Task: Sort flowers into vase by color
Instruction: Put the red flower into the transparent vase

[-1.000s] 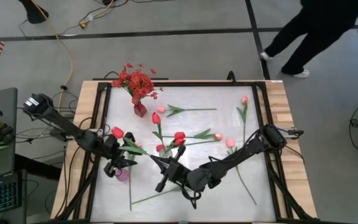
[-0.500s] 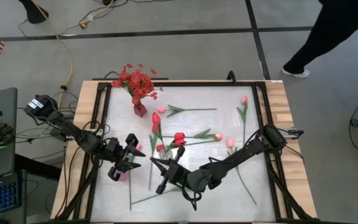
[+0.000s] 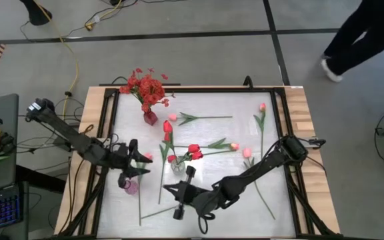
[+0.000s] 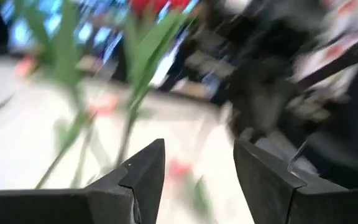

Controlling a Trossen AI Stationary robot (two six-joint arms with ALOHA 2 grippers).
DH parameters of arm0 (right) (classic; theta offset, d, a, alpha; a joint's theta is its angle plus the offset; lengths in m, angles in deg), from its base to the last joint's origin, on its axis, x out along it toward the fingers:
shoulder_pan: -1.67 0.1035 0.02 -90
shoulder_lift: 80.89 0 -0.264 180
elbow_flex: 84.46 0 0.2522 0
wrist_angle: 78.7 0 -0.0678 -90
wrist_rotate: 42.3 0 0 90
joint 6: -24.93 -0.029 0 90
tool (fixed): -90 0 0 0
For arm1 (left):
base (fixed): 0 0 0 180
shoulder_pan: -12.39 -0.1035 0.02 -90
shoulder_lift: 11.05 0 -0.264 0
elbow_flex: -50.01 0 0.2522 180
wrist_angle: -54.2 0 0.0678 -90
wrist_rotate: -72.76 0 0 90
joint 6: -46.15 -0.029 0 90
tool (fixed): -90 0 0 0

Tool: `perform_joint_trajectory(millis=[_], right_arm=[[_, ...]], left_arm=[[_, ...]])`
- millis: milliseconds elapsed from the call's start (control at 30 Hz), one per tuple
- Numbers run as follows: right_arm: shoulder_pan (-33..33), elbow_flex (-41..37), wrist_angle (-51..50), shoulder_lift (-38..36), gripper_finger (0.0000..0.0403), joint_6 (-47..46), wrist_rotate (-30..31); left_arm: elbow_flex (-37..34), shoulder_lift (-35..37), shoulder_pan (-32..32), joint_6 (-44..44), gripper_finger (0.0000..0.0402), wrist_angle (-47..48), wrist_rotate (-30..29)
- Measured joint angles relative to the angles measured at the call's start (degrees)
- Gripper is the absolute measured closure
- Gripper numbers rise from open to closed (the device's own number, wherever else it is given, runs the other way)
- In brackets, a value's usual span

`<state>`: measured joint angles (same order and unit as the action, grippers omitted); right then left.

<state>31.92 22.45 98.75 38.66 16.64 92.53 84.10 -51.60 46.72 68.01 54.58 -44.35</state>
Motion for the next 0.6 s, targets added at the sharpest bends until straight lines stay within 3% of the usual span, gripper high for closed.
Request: perform_joint_trajectory(millis=[133,267,367,600], right_arm=[[1.08,0.0,-5.24,0.0,0.0376,-0.53,-1.61],[2.16,0.0,-13.12,-0.34,0.0378,-5.54,-1.68],[3.16,0.0,-20.21,-1.48,0.0376,-11.15,-1.67],[7.68,0.0,-36.94,-4.35,0.0373,-21.5,-2.59]], left_arm=[[10.08,-0.45,-0.04,13.33,0.0223,24.32,-3.94],[17.48,-3.88,-1.04,25.42,0.0223,40.33,-8.33],[20.04,-7.47,-2.93,28.26,0.0223,44.82,-7.5],[20.6,-17.91,-10.21,30.19,0.0223,46.0,1.45]])
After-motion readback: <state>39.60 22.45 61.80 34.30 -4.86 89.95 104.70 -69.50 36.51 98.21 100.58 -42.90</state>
